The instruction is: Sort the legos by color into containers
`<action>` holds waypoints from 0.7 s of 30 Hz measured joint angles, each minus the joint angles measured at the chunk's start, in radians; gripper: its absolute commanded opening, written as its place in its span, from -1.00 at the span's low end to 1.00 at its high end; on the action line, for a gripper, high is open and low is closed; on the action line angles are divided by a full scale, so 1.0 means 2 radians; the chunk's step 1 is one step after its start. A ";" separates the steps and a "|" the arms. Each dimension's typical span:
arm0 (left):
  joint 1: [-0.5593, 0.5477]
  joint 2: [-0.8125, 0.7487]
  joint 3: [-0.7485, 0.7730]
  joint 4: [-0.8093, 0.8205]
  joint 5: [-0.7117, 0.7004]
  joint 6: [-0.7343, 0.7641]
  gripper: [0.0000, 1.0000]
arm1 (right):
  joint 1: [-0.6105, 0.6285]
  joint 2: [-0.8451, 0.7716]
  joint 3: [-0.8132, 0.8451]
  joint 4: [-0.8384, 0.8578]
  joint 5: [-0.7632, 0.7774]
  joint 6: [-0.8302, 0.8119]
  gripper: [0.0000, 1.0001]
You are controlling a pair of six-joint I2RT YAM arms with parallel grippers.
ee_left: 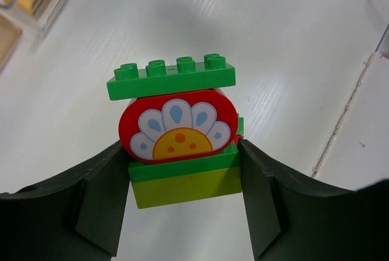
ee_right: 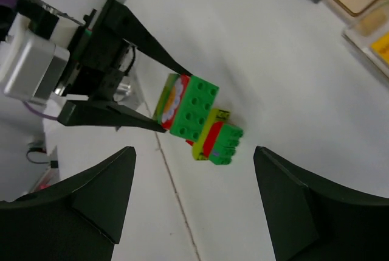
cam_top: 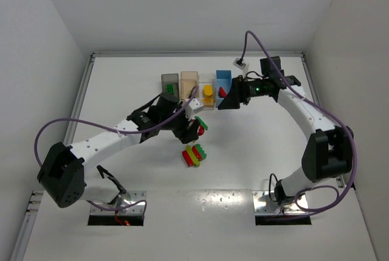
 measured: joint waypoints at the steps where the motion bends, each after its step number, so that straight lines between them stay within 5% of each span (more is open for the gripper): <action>1: -0.007 -0.001 0.003 0.002 -0.001 0.011 -0.95 | 0.000 0.000 -0.001 0.005 -0.013 0.010 0.58; 21: -0.043 0.001 0.078 0.024 -0.044 0.069 -0.93 | 0.007 0.032 -0.042 0.055 -0.097 0.094 0.41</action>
